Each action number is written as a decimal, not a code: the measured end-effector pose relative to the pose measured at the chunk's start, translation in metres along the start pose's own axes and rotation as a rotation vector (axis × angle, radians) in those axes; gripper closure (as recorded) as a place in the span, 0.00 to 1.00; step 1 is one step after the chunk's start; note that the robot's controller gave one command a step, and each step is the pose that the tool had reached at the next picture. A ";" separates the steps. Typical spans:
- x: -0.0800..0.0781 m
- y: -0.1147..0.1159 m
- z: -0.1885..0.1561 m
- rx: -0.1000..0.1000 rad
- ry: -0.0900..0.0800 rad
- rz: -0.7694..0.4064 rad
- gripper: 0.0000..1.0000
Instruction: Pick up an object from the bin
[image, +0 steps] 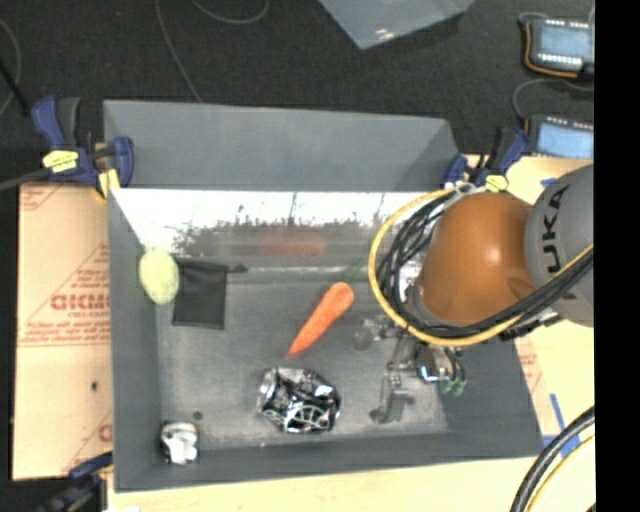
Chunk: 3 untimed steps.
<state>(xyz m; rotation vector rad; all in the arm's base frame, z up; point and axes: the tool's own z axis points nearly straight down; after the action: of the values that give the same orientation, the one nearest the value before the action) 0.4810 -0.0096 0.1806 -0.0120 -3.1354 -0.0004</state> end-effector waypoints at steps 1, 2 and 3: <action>-0.002 0.000 -0.004 0.000 -0.008 0.000 0.00; -0.047 0.010 0.037 0.003 -0.018 -0.229 0.00; -0.044 0.032 0.063 0.000 -0.004 -0.356 0.00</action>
Offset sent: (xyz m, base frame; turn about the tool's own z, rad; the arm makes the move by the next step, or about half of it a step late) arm 0.1028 0.0251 -0.1106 -0.5413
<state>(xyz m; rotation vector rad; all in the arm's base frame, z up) 0.5248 0.0226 0.1170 0.5438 -3.0924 -0.0019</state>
